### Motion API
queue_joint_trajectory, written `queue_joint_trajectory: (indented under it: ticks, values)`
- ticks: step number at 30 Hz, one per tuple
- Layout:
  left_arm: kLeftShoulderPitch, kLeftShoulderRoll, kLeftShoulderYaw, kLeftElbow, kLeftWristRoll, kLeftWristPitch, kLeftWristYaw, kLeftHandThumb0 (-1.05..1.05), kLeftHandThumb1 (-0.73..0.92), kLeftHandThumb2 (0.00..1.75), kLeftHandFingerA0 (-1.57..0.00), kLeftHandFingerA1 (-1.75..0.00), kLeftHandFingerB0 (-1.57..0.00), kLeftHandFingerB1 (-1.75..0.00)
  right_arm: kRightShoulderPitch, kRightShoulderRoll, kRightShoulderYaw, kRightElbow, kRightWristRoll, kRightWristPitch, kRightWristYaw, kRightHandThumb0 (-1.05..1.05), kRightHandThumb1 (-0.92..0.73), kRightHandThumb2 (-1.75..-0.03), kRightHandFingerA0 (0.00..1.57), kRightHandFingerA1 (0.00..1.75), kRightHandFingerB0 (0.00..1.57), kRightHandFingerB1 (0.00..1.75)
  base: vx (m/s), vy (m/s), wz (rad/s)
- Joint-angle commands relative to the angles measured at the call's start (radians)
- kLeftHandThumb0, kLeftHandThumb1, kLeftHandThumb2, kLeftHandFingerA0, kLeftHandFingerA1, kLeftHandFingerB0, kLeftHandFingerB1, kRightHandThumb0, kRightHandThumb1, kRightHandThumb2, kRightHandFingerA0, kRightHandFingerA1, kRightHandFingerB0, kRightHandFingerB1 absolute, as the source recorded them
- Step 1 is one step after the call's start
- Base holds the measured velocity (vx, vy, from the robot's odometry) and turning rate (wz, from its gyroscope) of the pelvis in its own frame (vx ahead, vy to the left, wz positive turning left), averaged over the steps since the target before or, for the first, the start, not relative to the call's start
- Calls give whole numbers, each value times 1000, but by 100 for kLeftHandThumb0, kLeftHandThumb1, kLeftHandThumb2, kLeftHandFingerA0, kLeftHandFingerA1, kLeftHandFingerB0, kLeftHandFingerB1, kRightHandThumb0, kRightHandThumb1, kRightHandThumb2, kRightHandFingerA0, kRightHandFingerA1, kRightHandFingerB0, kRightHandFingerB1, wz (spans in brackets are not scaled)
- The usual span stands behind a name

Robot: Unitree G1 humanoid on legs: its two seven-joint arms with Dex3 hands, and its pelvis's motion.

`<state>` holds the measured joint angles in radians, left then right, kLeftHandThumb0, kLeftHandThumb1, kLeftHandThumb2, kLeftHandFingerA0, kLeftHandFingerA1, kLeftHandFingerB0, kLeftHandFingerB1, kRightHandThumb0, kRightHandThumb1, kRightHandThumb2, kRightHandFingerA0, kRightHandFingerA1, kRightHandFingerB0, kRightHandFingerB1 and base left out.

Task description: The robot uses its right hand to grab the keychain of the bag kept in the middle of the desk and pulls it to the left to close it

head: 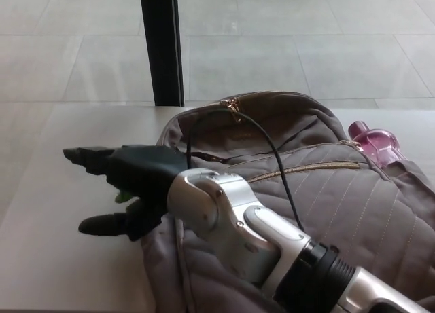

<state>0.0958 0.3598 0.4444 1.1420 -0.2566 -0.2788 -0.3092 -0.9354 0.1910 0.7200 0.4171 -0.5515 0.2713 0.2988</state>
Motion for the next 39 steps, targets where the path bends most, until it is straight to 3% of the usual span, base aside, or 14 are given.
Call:
queue_joint_trajectory:
  ticks: [1, 14, 15, 16, 17, 20, 21, 23, 27, 29, 36, 37, 38, 39]
  values:
    - [22, 19, -5, 7, 11, -2, 16, -104, 83, 75, -70, -118, -39, -99, -161, -64, -55, -100, 13, 127, 250, -105, -92, -72, 0, 0, 0, 0, 0, 0, 0]
    - [14, 25, -8, 37, 12, 2, 15, -105, 80, 74, -77, -115, -37, -107, -517, -188, -388, -16, 346, 316, 605, -103, -92, -80, 0, 0, 0, 0, 0, 0, 0]
    - [16, 24, -8, 32, 12, 2, 20, -105, 80, 76, -79, -116, -40, -110, -547, -219, -408, -6, 352, 335, 622, -105, -79, -125, 0, 15, 0, 8, 0, 0, 0]
    - [19, 22, -8, 25, 12, 1, 25, -105, 80, 76, -79, -116, -40, -110, -582, -259, -432, 4, 360, 358, 641, -105, -79, -125, 0, 15, 0, 8, 0, 0, 0]
    - [22, 23, -14, 22, 19, -7, 28, -105, 82, 76, -78, -116, -39, -109, -611, -297, -445, 22, 362, 363, 667, -103, -92, -81, 0, 0, 0, 0, 0, 0, 0]
    - [20, 21, -21, 30, 28, -21, 29, -105, 84, 75, -78, -114, -38, -107, -623, -377, -516, 25, 377, 419, 647, -105, -92, -73, 0, 0, 0, 0, 0, 0, 0]
    - [20, 22, -23, 33, 31, -25, 31, -105, 84, 75, -80, -114, -40, -108, -615, -405, -551, 15, 390, 443, 635, -105, -77, -122, 0, 13, 0, 6, 0, 0, 0]
    - [19, 20, -23, 29, 29, -28, 32, -105, 83, 75, -82, -115, -41, -109, -562, -486, -670, -11, 432, 472, 587, -105, -73, -117, 0, 6, 1, 10, 0, 0, 0]
    - [11, 15, -8, 14, 2, 1, 20, -105, 80, 76, -78, -117, -41, -111, -419, -674, -819, 16, 446, 345, 546, -104, -75, -117, 0, 1, 4, 7, 0, 0, 0]
    - [13, 24, -9, 18, 4, 0, 14, -104, 83, 77, -76, -117, -42, -102, -337, -765, -893, -19, 443, 362, 547, -86, -71, -116, 0, 20, 1, 18, 0, 0, 0]
    - [25, 28, -3, 7, 0, 8, 24, -102, 80, 78, -73, -117, -36, -107, -10, -1065, -1278, 83, 463, 316, 462, -87, -70, -110, 6, 25, 9, 23, 0, 0, 0]
    - [28, 29, -4, 4, 1, 2, 22, -103, 79, 80, -71, -119, -36, -109, 68, -1101, -1360, 84, 443, 295, 428, -94, -88, -70, 10, 39, 14, 27, 0, 0, 0]
    - [29, 31, -2, 0, -1, -3, 15, -102, 79, 81, -72, -120, -36, -109, 140, -1135, -1456, 85, 432, 301, 403, -39, -40, -105, 1, 52, 0, 49, 0, 0, 0]
    - [31, 34, -3, 3, 2, -8, 13, -103, 80, 79, -74, -119, -36, -109, 185, -1157, -1504, 103, 433, 282, 403, -91, -90, -67, 11, 51, 16, 34, 0, 0, 0]
